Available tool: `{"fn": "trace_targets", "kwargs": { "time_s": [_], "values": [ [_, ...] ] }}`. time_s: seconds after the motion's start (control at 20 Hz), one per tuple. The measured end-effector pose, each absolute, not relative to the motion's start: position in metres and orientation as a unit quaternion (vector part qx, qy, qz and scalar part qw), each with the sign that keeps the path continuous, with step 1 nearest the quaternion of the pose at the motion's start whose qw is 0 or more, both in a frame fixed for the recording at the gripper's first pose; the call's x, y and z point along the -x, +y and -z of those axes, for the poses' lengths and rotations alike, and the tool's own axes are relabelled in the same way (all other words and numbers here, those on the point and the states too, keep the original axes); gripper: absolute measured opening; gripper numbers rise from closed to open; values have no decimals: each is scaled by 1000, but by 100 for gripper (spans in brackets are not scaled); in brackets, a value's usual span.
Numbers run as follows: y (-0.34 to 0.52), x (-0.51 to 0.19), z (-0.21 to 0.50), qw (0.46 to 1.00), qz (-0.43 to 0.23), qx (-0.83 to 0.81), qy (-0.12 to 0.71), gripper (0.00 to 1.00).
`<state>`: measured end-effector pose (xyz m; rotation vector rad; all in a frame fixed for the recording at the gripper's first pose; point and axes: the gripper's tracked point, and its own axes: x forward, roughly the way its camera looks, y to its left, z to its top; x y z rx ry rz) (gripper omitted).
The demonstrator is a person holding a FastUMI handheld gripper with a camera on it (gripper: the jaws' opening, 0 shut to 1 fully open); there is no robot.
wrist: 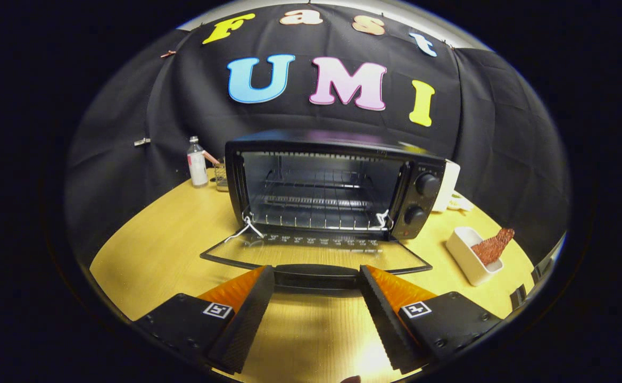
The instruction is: Open the toaster oven, put the food inside, and close the toaster oven door.
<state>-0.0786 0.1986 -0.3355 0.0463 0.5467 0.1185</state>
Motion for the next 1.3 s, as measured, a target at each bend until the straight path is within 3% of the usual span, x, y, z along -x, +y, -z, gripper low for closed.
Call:
{"fn": "trace_targets", "kwargs": {
  "time_s": [0.3,0.6,0.95,1.3],
  "values": [
    [193,97,364,942,-76,-23,326,98],
    [160,99,301,951,-101,-43,290,98],
    [64,86,244,960,-102,-58,256,98],
    [-83,63,247,957,-43,-117,262,98]
  ]
}}
